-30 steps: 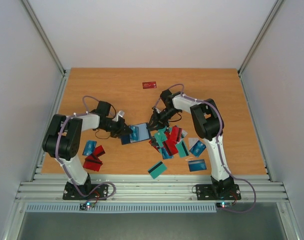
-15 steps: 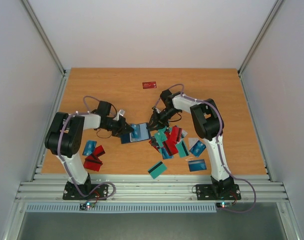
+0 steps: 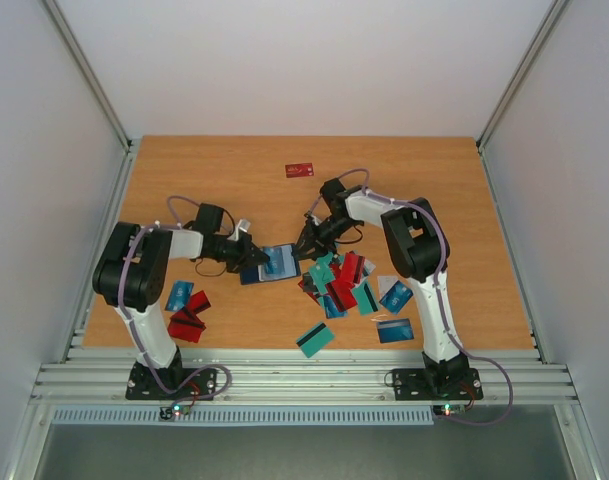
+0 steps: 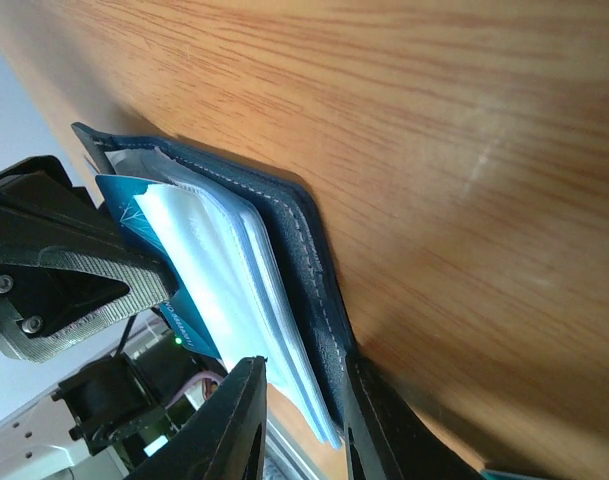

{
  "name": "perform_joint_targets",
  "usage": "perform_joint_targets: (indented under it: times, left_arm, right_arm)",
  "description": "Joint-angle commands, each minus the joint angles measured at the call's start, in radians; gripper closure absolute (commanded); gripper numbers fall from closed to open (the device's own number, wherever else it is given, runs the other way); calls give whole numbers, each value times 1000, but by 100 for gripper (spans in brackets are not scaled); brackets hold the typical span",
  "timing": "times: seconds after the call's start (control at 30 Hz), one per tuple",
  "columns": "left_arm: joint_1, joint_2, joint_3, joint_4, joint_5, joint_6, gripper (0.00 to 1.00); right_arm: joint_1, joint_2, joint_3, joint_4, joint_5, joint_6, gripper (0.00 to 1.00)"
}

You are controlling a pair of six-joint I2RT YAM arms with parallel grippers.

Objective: Put the credit cards into the card holder

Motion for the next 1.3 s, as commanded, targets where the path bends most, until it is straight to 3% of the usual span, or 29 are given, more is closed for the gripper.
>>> perform_joint_targets:
  times: [0.0,0.77,1.0,1.13,1.27]
  left_arm:
    - [-12,30,-41,61,-60,-50,100]
    - [-81,64,-14,90,-75,-78,100]
    - [-80,22,-10,-21,-107,-60,89]
    - [-80,-21,9,-114,-104,-18,76]
    - [-80,-78,48,-257,-144,54,69]
  right_arm:
    - [15,20,-60,22,56,101,77]
    - [30,0,-110,33,71,145,77]
    - [30,-16,-114,19,95,136,77]
    - [30,-24,-113,11,99,128,77]
    - [29,-29,-107,8,97,131,77]
